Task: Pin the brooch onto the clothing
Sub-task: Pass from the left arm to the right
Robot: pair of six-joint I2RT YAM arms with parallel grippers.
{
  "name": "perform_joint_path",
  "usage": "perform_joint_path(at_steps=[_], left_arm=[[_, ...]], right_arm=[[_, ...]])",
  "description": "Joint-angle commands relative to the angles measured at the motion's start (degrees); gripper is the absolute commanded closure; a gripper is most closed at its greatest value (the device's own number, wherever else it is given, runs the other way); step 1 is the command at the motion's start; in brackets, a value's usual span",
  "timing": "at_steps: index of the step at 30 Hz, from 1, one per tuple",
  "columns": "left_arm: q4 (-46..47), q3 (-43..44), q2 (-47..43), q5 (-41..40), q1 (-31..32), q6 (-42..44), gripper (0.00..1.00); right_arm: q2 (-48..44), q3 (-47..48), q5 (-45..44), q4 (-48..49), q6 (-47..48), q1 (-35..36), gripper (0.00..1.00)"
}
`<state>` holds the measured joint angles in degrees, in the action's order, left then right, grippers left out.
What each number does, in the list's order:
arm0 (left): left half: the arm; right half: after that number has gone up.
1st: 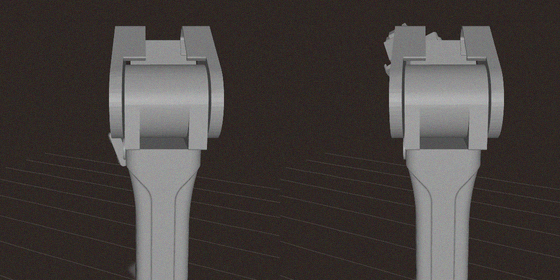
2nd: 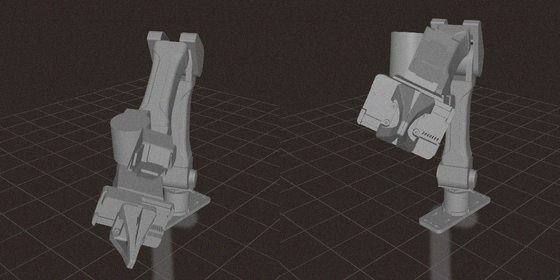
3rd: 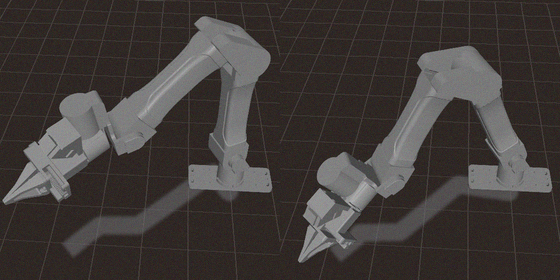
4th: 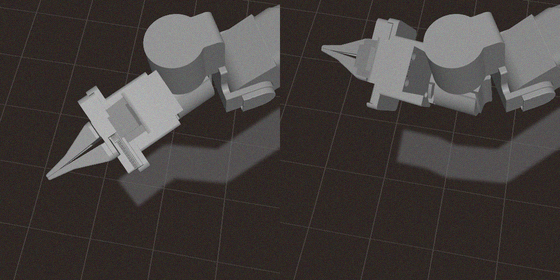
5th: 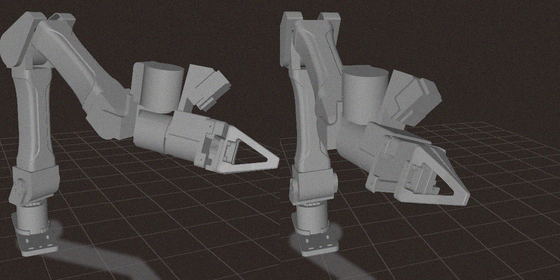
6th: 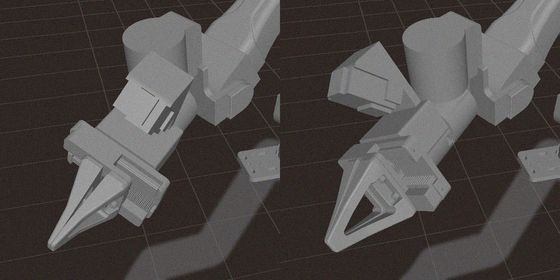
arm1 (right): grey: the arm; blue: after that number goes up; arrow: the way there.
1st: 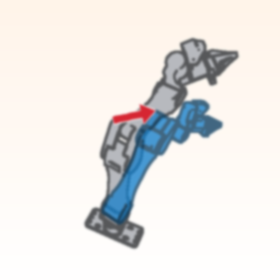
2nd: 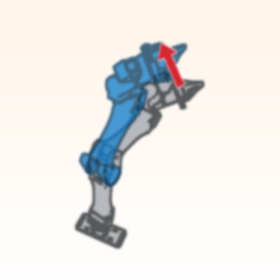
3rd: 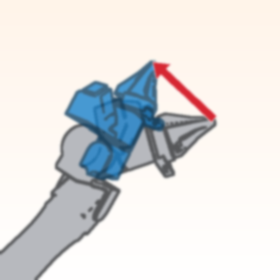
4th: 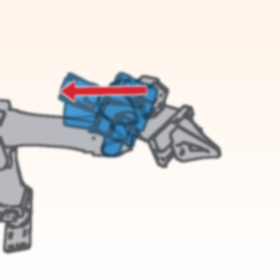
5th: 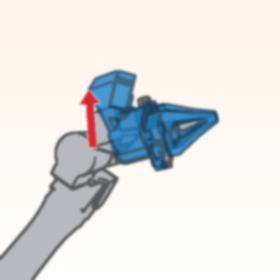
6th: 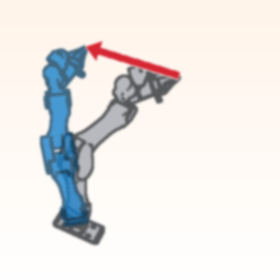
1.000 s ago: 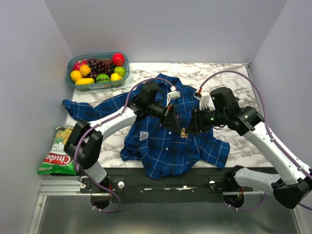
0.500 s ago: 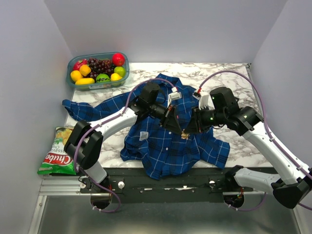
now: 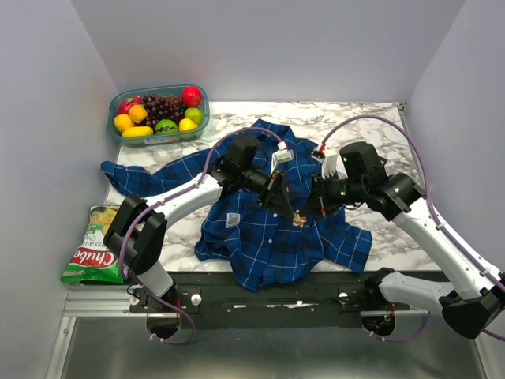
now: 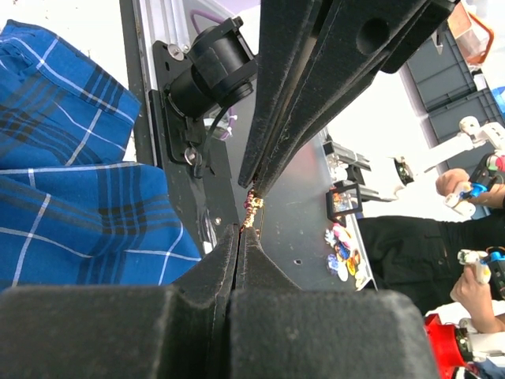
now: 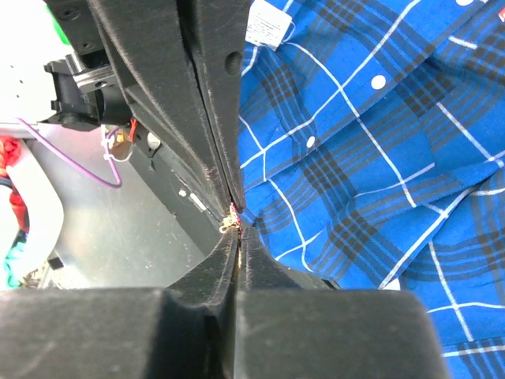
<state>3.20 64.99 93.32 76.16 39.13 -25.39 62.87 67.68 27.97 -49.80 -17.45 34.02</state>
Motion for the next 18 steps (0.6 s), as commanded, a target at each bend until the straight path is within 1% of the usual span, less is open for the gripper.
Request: perform_joint_path(at_steps=[1, 3, 4, 6, 7, 9, 10, 11, 12, 13, 14, 15, 18], left_arm=[[0.3, 0.4, -0.7, -0.1, 0.4, 0.7, 1.0], [0.3, 0.5, -0.8, -1.2, 0.4, 0.6, 1.0], [0.3, 0.7, -0.8, -1.5, 0.3, 0.4, 0.93], [0.1, 0.9, -1.1, -4.2, 0.0, 0.3, 0.64], [0.3, 0.8, -1.6, -5.2, -0.4, 0.4, 0.45], [2.0, 0.1, -3.4, -8.0, -2.4, 0.1, 0.32], [3.4, -1.0, -4.2, -10.7, -3.6, -0.9, 0.25], [5.3, -2.1, -5.1, -12.1, -4.8, -3.8, 0.22], [11.3, -3.2, -6.5, -12.9, -7.6, -6.5, 0.18], [14.6, -5.6, -7.1, -14.4, -9.0, -8.9, 0.14], [17.1, -6.4, -7.7, -15.3, -10.0, -12.3, 0.13], [20.3, -7.2, -8.8, -16.3, -11.9, -13.3, 0.12], [23.9, -9.4, -10.4, -18.8, -12.9, -15.8, 0.11]], right_arm=[[-1.0, -1.7, 1.8, 2.1, -0.1, -0.1, 1.0], [-1.3, -2.6, 2.1, 3.6, -1.1, -0.1, 1.0], [-1.3, -3.1, 1.9, 4.2, -1.5, -0.1, 0.99], [-1.8, -3.9, 0.4, 5.9, -3.5, 0.0, 1.0], [-2.0, -4.9, -0.1, 6.6, -4.1, -0.1, 1.0], [-3.2, -6.5, -1.9, 9.4, -6.7, -0.1, 1.0], [-3.7, -7.8, -2.7, 10.3, -7.6, -0.1, 1.0], [-4.2, -8.5, -3.7, 12.3, -9.2, 0.0, 1.0], [-4.8, -9.2, -4.7, 13.5, -10.2, -0.1, 1.0], [-5.7, -9.8, -6.6, 14.7, -11.1, -0.1, 1.0], [-6.1, -10.8, -7.6, 17.5, -12.9, 0.0, 1.0], [-6.5, -11.2, -8.4, 18.9, -13.8, -0.1, 1.0], [-7.1, -11.9, -12.3, 24.5, -16.9, -0.1, 1.0]])
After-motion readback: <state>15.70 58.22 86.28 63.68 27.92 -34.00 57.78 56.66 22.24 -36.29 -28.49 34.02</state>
